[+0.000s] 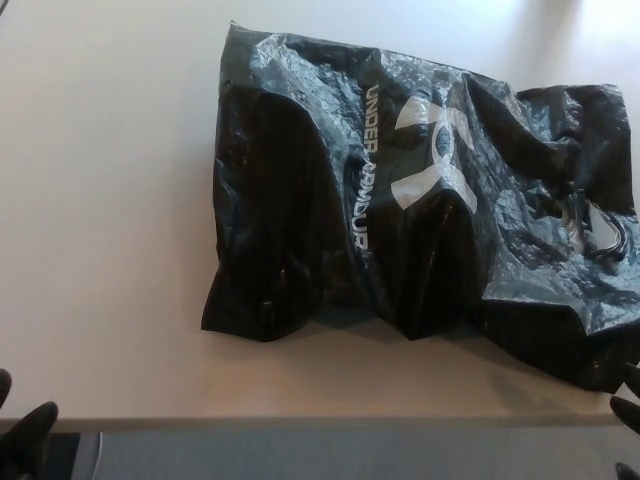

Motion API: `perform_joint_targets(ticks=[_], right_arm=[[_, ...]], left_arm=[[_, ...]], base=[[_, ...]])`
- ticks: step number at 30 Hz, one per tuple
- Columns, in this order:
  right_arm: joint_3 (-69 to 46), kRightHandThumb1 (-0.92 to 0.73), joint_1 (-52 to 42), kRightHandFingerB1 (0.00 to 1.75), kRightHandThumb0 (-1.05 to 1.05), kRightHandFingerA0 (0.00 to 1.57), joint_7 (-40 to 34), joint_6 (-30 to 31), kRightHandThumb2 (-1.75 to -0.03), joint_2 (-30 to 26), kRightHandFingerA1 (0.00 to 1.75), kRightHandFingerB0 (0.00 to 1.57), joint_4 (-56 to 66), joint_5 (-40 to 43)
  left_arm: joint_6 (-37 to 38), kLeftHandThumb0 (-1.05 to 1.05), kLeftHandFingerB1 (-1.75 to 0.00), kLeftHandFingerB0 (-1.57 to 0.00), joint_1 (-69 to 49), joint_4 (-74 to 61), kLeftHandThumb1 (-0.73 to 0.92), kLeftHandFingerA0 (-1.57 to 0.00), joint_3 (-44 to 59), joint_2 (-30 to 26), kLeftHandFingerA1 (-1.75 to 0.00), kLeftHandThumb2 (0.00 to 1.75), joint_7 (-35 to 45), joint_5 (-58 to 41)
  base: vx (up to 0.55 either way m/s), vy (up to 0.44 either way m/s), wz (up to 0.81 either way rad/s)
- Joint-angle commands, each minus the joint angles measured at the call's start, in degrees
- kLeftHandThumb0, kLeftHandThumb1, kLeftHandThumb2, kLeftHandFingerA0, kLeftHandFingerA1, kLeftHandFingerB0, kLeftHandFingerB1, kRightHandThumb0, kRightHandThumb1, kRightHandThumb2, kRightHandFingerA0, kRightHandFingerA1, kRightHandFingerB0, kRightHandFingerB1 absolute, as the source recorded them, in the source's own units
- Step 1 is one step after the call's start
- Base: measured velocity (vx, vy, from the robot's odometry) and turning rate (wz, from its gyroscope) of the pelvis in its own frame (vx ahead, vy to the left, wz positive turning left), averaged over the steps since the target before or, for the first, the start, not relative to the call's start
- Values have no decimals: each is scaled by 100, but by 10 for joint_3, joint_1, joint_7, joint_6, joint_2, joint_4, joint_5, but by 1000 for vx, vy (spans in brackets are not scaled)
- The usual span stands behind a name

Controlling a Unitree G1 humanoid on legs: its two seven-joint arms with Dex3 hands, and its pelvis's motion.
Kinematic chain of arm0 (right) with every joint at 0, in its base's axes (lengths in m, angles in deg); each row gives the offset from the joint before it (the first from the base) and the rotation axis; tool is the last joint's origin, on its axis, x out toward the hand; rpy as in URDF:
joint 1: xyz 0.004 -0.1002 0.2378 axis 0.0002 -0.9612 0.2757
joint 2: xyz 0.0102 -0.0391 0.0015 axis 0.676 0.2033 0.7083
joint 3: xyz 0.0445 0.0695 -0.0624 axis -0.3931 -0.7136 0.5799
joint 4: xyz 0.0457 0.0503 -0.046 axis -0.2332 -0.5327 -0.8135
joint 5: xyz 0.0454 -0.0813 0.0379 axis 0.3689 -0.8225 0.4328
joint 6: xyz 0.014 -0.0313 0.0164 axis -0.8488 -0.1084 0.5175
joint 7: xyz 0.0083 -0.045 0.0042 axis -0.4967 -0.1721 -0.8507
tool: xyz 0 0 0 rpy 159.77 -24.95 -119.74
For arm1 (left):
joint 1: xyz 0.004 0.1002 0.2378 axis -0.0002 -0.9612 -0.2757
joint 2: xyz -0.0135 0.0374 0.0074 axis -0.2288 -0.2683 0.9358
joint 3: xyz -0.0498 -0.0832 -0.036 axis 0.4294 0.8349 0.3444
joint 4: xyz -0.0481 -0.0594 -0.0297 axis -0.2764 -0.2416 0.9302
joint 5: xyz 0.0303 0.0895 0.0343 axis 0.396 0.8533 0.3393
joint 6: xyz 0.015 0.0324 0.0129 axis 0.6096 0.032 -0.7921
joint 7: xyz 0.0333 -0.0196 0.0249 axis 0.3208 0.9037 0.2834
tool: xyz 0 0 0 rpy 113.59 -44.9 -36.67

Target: A plastic bag is kept in the middle of the desk and the robot uses both its hands to grab the bag from the left and right and brings its hands close together to compress the bag

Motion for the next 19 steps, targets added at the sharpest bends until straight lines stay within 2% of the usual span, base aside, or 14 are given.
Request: perform_joint_targets(ticks=[1,2,3,4,9,10,11,12,15,17,19], right_arm=[[0,-85,17,33,-44,37,-5,-70,-65,2,37,28,-14,-33],[0,-84,21,34,-42,37,-4,-70,-65,2,38,28,-16,-30],[1,-84,23,34,-42,37,-2,-74,-65,2,38,28,-21,-25],[-2,-84,21,34,-42,38,-1,-79,-64,0,38,28,-23,-26],[-2,-84,9,33,-46,38,-3,-83,-64,1,38,28,-26,-34],[-4,-84,1,33,-47,37,-5,-78,-65,0,37,28,-19,-43],[-4,-84,0,33,-46,38,-6,-78,-65,1,37,28,-18,-44],[-4,-84,0,33,-45,39,-6,-81,-64,2,37,29,-19,-43],[-4,-84,4,34,-45,39,-6,-83,-65,3,37,30,-22,-42],[-5,-83,7,33,-46,41,-8,-86,-63,4,38,32,-26,-43],[-6,-84,9,34,-48,41,-9,-85,-64,4,38,31,-26,-45]], left_arm=[[91,-62,-36,-35,5,-5,86,-54,10,-7,-48,66,14,37],[92,-65,-50,-27,5,-10,67,-47,11,-7,-60,100,9,44],[88,-65,-50,-27,1,-17,67,-47,11,-6,-60,100,6,48],[95,-63,-36,-31,1,-13,85,-52,10,-4,-51,65,7,49],[90,-64,-35,-32,-10,-13,82,-54,5,-1,-52,65,4,38],[94,-64,-36,-32,-13,-13,84,-53,8,-4,-52,65,2,48],[99,-65,-50,-27,-10,-9,67,-49,9,-5,-63,99,4,46],[105,-61,-36,-32,-5,-4,84,-55,8,-6,-55,65,7,41],[78,-63,-36,-33,-15,-26,82,-56,1,-5,-55,64,-1,36],[88,-61,-39,-38,-6,-12,82,-68,2,-7,-64,64,4,32],[85,-60,-39,-41,-6,-15,81,-71,2,-6,-67,64,1,36]], base=[[0,0,0],[0,0,0],[0,0,0],[0,0,0],[0,0,0],[0,0,0],[0,0,0],[0,0,0],[0,0,0],[0,0,0],[0,0,0]])
